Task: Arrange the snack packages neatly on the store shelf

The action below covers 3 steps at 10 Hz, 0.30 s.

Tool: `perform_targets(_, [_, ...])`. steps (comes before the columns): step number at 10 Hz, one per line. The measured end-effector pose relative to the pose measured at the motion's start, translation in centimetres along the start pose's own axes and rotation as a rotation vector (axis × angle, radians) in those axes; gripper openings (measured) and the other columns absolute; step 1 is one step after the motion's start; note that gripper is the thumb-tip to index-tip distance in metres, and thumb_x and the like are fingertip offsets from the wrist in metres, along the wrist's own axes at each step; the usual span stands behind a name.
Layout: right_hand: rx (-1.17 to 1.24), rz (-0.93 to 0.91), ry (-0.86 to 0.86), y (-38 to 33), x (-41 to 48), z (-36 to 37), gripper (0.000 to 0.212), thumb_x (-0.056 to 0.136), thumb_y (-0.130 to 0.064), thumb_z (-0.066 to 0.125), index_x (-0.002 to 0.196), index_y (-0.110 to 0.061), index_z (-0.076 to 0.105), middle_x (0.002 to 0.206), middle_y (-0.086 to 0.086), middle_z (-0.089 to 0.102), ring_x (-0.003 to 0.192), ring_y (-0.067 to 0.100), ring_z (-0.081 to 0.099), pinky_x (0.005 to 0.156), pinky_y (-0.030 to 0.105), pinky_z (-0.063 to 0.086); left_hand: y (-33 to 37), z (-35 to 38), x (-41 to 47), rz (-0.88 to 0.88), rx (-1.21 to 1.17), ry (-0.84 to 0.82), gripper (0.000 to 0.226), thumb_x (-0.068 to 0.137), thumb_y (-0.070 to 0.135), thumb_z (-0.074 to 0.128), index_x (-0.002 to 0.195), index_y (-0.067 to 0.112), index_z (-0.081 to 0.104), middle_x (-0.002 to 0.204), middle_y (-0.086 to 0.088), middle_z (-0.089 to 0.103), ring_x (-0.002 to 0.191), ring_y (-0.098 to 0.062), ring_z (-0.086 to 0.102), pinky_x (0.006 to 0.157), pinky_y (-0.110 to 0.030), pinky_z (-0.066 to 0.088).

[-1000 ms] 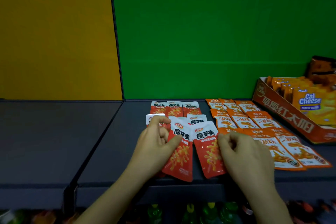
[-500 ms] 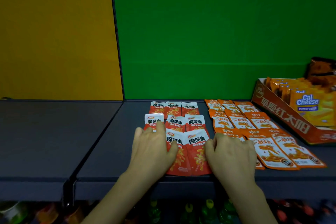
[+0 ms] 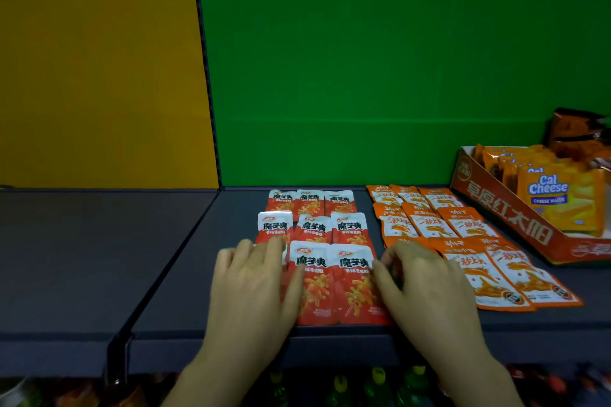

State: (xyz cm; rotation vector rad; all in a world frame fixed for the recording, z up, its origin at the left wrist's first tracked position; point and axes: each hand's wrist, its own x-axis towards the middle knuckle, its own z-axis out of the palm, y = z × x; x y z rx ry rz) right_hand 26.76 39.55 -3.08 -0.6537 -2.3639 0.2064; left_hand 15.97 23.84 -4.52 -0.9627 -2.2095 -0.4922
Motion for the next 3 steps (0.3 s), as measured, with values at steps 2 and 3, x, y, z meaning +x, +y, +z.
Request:
perform_targets(2, [0.221,-0.153,-0.067,1.1,-1.8,-0.9,0.004,0.085,-0.041,0.051,0.086,-0.040,0.055,0.084,-0.026,0.054,0.094,-0.003,0.049,0.071,0.013,0.037,-2.2,1.3,-3.1,0.097,-0.014,0.114,0.051,0.095,0.044,0.026,0.086,0.015,0.067,0.081,0.003,0.065,0.079,-0.015,0.050,0.079,-0.030,0.034])
perform_targets(3, [0.317,-0.154,0.028,2.0,-1.8,-2.4,0.010,0.079,-0.050,0.046,0.081,-0.044,0.054,0.086,-0.027,0.057,0.092,-0.008,0.049,0.068,0.009,0.039,-2.1,1.7,-3.3,0.111,-0.070,0.137,0.058,0.097,0.044,0.023,0.084,0.013,0.071,0.086,0.000,0.068,0.084,-0.012,0.051,0.082,-0.029,0.036])
